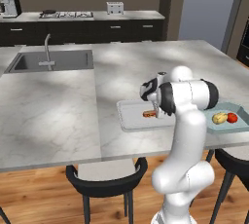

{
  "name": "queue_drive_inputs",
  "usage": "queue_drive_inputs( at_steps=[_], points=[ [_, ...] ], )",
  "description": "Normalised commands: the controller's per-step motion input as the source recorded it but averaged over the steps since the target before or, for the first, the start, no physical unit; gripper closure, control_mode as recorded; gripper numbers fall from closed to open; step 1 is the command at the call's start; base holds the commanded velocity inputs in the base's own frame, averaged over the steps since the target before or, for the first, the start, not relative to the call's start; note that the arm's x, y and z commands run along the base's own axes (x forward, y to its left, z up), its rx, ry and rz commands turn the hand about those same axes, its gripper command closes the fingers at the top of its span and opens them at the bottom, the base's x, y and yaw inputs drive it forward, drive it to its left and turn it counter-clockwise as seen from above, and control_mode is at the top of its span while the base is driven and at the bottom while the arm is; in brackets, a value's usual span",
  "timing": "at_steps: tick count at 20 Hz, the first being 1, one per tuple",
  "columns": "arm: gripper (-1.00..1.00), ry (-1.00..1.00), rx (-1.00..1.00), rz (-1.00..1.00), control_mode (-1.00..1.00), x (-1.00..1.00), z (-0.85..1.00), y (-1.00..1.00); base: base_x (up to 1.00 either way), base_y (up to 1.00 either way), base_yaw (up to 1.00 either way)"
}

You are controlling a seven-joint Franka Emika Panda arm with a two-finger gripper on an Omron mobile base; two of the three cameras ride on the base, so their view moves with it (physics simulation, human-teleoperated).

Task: Place the cold items (potato and tomato) from the fridge in one tupperware on the dining counter. Place the warm items (hot dog and kebab skewer) in the stove area in another tupperware.

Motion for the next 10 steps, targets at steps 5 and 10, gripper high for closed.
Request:
queue_drive_inputs(
  at_steps=[5, 10],
  points=[
    [-1.0, -0.01, 0.0, 0.0, -1.0, 0.11, -0.28, 0.03, 0.0, 0.0, 0.0],
    [-1.0, -0.08, 0.0, -0.13, -1.0, -0.18, -0.09, 0.11, 0.0, 0.0, 0.0]
  ],
)
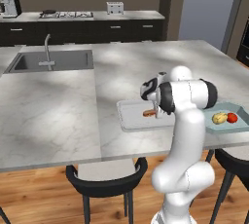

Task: Place the cold items (potato and tomato) from the fridge in one tupperware on the dining counter. Place the warm items (hot dog and kebab skewer) in the stove area in another tupperware.

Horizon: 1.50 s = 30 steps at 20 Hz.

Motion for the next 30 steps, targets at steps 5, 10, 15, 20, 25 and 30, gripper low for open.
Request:
queue_drive_inputs(
  at_steps=[5, 10, 15, 20, 25, 30],
  points=[
    [-1.0, -0.17, -0.01, -0.45, -1.0, -0.43, 0.3, 0.02, 0.0, 0.0, 0.0],
    [-1.0, -0.47, -0.12, -0.4, -1.0, -0.4, 0.67, 0.02, 0.0, 0.0, 0.0],
    [-1.0, -0.15, -0.01, -0.57, -1.0, -0.47, 0.53, 0.06, 0.0, 0.0, 0.0],
    [-1.0, 0.01, 0.11, -0.87, -1.0, -0.11, 0.76, 0.03, 0.0, 0.0, 0.0],
    [-1.0, 0.16, 0.45, -0.89, -1.0, 0.07, 1.0, 0.0, 0.0, 0.0, 0.0],
    [-1.0, 0.02, 0.35, -0.85, -1.0, -0.06, 0.93, 0.07, 0.0, 0.0, 0.0]
  ],
)
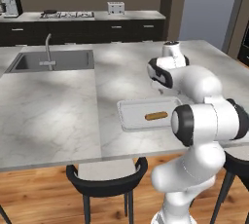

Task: Place the cold items (potato and tomato) from the fridge in one tupperware on the dining counter. Place the warm items (hot dog and kebab skewer) in the stove area in another tupperware.

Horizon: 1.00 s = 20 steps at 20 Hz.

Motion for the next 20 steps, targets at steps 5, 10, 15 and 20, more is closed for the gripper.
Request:
queue_drive_inputs(
  at_steps=[5, 10, 15, 20],
  points=[
    [-1.0, -0.32, 0.34, -0.86, -1.0, -0.8, 0.48, 0.09, 0.0, 0.0, 0.0],
    [-1.0, -0.49, 0.33, -0.72, -1.0, -0.93, 0.55, 0.18, 0.0, 0.0, 0.0],
    [-1.0, -0.32, 0.08, -0.54, -1.0, -0.67, 0.67, 0.27, 0.0, 0.0, 0.0],
    [-1.0, -0.08, 0.0, -0.14, -1.0, -0.73, 0.51, 0.17, 0.0, 0.0, 0.0]
  ],
)
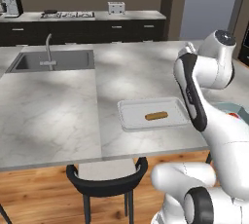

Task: Place the cold items (potato and tomato) from the fridge in one tupperware on the dining counter. Place the warm items (hot dog and kebab skewer) in the stove area in another tupperware.

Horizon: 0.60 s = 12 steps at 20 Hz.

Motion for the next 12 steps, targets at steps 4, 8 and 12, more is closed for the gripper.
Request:
queue_drive_inputs(
  at_steps=[4, 8, 12],
  points=[
    [-1.0, 0.0, -0.11, 0.06, -1.0, -0.74, 0.5, 0.05, 0.0, 0.0, 0.0],
    [-1.0, 0.0, -0.26, 0.31, -1.0, -0.75, 0.46, 0.04, 0.0, 0.0, 0.0],
    [-1.0, 0.0, -0.32, 0.48, -1.0, -0.81, 0.33, 0.09, 0.0, 0.0, 0.0]
  ],
)
